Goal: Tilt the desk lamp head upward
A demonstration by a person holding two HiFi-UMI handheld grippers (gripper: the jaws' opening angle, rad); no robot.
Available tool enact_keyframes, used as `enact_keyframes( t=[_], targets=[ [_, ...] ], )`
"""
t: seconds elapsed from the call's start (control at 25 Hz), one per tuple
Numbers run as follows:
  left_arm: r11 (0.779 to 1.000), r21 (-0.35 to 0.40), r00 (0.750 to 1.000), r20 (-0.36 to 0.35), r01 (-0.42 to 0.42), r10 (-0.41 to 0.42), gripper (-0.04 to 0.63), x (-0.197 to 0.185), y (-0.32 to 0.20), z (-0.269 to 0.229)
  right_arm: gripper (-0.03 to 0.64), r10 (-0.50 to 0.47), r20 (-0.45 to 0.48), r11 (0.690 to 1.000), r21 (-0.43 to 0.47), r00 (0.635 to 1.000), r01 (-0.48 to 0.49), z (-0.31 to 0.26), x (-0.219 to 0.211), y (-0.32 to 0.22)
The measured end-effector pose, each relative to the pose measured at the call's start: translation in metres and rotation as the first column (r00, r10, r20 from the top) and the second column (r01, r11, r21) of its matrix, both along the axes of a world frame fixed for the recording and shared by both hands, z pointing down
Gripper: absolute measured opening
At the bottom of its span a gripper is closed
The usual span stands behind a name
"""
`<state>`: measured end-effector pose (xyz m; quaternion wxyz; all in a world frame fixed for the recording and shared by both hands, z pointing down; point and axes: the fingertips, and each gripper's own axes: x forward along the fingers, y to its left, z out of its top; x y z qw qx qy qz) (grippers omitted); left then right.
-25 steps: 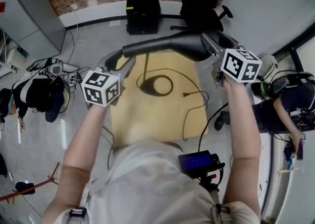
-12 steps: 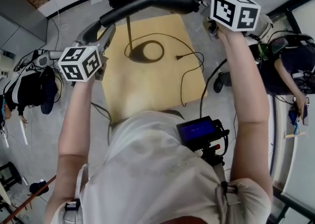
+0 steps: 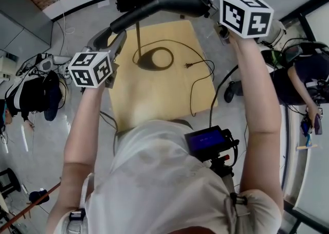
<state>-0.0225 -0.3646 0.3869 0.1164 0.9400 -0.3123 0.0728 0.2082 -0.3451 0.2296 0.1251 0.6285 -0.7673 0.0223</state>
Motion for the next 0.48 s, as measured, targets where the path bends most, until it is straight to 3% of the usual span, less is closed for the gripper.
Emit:
enact_keyframes(
  t=[0.48],
  targets=[
    [1.000, -0.024, 1.000, -0.005, -0.018, 0.018, 0.173, 0.005, 0.003, 0.011, 0.255, -0.020, -0.090, 0.999, 0.035, 0.996, 0.023, -0.017, -0.015, 0.003]
  ],
)
